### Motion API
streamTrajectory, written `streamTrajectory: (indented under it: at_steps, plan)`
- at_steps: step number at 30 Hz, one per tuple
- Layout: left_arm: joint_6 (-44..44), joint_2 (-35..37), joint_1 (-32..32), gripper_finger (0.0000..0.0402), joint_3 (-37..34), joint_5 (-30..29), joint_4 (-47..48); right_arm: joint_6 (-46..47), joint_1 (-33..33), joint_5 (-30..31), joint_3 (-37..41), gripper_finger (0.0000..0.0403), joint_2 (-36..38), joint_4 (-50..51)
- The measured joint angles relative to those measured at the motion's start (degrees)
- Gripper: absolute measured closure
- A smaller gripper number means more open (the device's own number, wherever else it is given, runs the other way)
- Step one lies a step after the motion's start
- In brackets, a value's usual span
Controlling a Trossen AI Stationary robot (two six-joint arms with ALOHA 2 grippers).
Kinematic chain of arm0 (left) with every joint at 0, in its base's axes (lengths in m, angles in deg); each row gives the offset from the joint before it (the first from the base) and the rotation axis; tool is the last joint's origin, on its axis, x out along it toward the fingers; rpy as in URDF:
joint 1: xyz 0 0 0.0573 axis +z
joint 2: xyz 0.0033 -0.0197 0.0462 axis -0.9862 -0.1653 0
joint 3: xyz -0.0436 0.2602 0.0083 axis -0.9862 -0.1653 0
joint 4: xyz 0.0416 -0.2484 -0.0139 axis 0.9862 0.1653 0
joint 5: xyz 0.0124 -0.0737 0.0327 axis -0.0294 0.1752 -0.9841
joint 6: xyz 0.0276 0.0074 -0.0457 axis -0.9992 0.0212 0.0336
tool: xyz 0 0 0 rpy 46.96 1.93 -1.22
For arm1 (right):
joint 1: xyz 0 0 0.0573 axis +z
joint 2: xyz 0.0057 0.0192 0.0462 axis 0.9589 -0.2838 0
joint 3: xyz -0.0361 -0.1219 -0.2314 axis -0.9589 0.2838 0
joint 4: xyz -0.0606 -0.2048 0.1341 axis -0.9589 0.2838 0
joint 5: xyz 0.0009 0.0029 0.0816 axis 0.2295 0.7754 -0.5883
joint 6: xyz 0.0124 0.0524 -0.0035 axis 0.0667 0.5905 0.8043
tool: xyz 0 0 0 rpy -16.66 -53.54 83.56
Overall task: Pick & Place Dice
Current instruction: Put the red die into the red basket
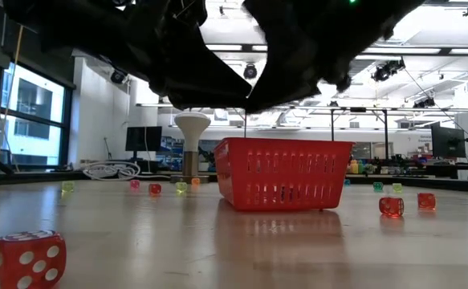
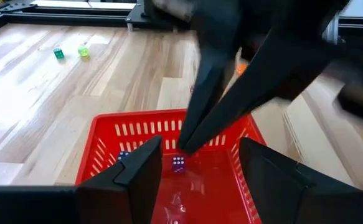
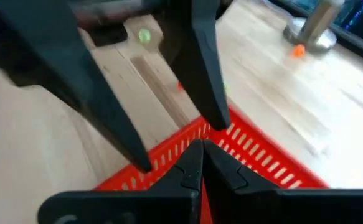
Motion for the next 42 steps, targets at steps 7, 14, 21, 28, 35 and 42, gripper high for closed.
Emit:
streamTrajectory:
  at_steps: [7, 14, 21, 28, 35, 42]
  plan:
    - [0.4, 0.0, -1.0, 0.0198, 0.0, 0.4, 0.1, -0.6, 6.5, 2.5, 0.0, 0.0401, 8.2, 1.4]
    - [-1.0, 0.4, -5.9, 0.0198, 0.0, 0.5, 0.3, 13.9, 16.6, 1.0, -0.1, 0.0401, 11.8, 10.7]
    - [4.8, 2.9, -13.8, 0.0198, 0.0, 6.1, 3.7, 35.1, 26.2, 3.1, 0.0, 0.0401, 9.4, 19.7]
    - [7.6, 2.9, -21.4, 0.0198, 0.0, 7.2, 4.7, 42.5, 29.1, 2.3, 0.0, 0.0401, 2.6, 19.6]
    - [7.8, 2.9, -25.2, 0.0198, 0.0, 7.2, 4.4, 43.4, 25.2, -6.1, 0.0, 0.0364, -1.4, 20.6]
    - [7.8, 2.9, -25.7, 0.0198, 0.0, 7.2, 4.5, 43.0, 20.4, -9.8, 0.0, 0.0248, -2.1, 22.0]
